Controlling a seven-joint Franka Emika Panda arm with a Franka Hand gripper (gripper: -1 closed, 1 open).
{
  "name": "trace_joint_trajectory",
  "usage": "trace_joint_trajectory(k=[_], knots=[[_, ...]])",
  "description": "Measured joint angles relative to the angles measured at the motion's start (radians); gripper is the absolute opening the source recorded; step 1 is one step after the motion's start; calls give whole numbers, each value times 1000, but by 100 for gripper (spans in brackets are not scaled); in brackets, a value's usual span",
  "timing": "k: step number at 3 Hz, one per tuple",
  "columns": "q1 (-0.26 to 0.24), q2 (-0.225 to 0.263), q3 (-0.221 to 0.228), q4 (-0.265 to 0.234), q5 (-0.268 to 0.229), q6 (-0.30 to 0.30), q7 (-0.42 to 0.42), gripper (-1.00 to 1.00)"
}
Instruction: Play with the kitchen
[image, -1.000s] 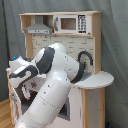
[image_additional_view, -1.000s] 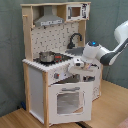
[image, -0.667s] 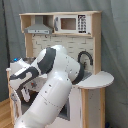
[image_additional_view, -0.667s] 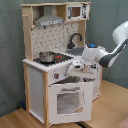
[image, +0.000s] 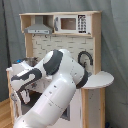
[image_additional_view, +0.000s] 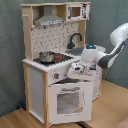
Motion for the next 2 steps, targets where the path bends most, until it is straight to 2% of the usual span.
trace_joint_trajectory(k=[1, 2], knots=[[0, 6, -2, 0, 0, 0, -4, -100], [2, 61, -18, 0, 0, -7, -30, -100]])
